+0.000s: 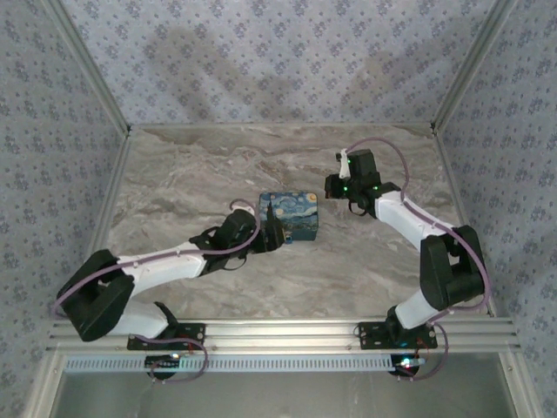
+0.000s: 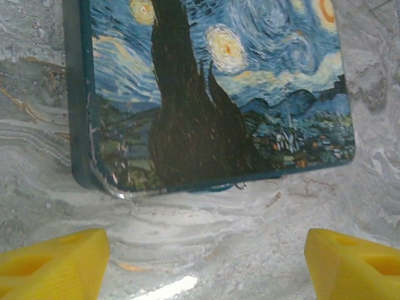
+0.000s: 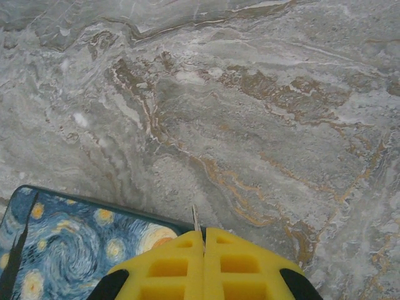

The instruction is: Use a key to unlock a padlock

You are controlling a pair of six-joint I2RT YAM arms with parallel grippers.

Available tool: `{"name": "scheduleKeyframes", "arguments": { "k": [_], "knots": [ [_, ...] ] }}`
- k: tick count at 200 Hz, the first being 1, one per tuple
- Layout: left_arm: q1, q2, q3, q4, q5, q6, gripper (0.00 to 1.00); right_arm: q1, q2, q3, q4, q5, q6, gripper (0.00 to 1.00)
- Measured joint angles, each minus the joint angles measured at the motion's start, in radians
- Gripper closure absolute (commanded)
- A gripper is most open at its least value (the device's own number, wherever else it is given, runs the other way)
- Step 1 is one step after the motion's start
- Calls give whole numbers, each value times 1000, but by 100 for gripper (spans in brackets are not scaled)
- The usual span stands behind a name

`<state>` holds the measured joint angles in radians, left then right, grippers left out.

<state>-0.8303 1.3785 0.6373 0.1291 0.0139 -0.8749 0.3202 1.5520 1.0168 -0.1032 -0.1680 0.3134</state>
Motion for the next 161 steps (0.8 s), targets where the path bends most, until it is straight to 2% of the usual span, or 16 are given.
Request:
{"name": "scheduleKeyframes", "arguments": {
  "k": [84, 108, 120, 122, 125, 161],
  "knots": [
    [131, 142, 124, 51, 80, 26, 19, 14, 133, 131, -47, 61, -50, 100],
    [143, 159, 148, 51, 91, 33, 19, 26, 166, 160, -66, 83, -66, 100],
    [142, 159, 148, 53, 95, 37, 16, 32, 179, 177, -74, 91, -76, 100],
    [142, 158, 147, 53, 95, 37, 5, 32, 180, 180, -75, 94, -77, 100],
    [141, 158, 147, 53, 95, 37, 1, 34, 183, 183, -78, 96, -80, 100],
    [119, 78, 72, 65, 102, 37, 0, 45, 199, 199, -90, 118, -101, 100]
  ]
}}
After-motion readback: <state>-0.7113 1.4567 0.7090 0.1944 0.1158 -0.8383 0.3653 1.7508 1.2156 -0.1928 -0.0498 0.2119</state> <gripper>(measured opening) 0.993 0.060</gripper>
